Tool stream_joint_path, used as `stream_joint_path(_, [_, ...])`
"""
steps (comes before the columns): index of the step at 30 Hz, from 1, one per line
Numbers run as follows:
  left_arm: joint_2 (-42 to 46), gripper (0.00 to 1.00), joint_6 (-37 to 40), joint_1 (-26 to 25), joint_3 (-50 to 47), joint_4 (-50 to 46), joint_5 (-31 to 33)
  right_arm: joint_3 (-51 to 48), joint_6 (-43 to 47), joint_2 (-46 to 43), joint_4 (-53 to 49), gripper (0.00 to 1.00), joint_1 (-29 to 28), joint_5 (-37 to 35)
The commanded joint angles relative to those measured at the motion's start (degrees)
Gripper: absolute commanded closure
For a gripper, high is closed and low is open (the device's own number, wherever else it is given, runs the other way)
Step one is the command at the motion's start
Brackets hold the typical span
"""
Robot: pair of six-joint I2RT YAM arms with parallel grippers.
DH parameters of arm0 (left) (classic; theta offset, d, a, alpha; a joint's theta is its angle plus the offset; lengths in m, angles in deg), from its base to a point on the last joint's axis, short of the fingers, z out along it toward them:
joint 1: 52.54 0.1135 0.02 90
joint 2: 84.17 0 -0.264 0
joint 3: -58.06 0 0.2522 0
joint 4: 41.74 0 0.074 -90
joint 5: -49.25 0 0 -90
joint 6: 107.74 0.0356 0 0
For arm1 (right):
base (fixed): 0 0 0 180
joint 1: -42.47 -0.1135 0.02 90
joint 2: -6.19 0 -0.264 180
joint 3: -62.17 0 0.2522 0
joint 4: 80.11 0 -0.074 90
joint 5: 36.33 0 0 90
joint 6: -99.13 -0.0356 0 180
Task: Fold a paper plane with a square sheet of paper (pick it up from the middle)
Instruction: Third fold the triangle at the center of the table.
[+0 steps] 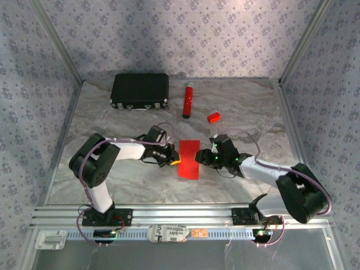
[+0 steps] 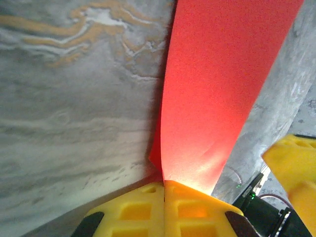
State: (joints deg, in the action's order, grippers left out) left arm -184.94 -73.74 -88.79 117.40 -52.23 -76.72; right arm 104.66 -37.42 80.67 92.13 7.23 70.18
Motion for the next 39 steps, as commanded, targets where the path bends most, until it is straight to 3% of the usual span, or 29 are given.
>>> stream_joint_path(1, [3.15, 0.98, -1.87, 0.78, -1.07, 1.06, 0.06, 3.34, 8.57, -3.54, -7.94, 0.53, -3.62, -6.95])
stream_joint_path(6, [4.42, 0.98, -3.94, 1.68, -2.24, 1.85, -0.27, 2.79, 21.53, -6.21, -4.59, 0.47, -16.21, -21.48])
stream_joint_path(10, [4.53, 0.98, -5.45, 1.82, -2.74, 3.44, -0.66, 2.54, 31.95, -4.96, 0.03, 0.44, -24.79, -27.17])
stream_joint_path(17, [4.29, 0.98, -6.10, 1.85, -2.64, 3.90, -1.10, 7.70, 41.67, 5.68, 2.72, 0.42, -36.08, -41.21])
stream_joint_path(21, [4.35, 0.98, -6.13, 1.87, -2.69, 3.99, -1.30, 9.38, 42.76, 10.33, 2.99, 0.42, -38.87, -49.60])
stream_joint_path(28, [4.22, 0.98, -6.13, 1.81, -2.74, 4.11, -1.20, 12.19, 42.59, 15.79, -0.01, 0.42, -40.54, -52.54])
stream_joint_path(39, [4.37, 0.98, -6.11, 1.94, -2.78, 3.94, -1.21, 11.61, 39.93, 16.67, -1.76, 0.60, -40.95, -53.65])
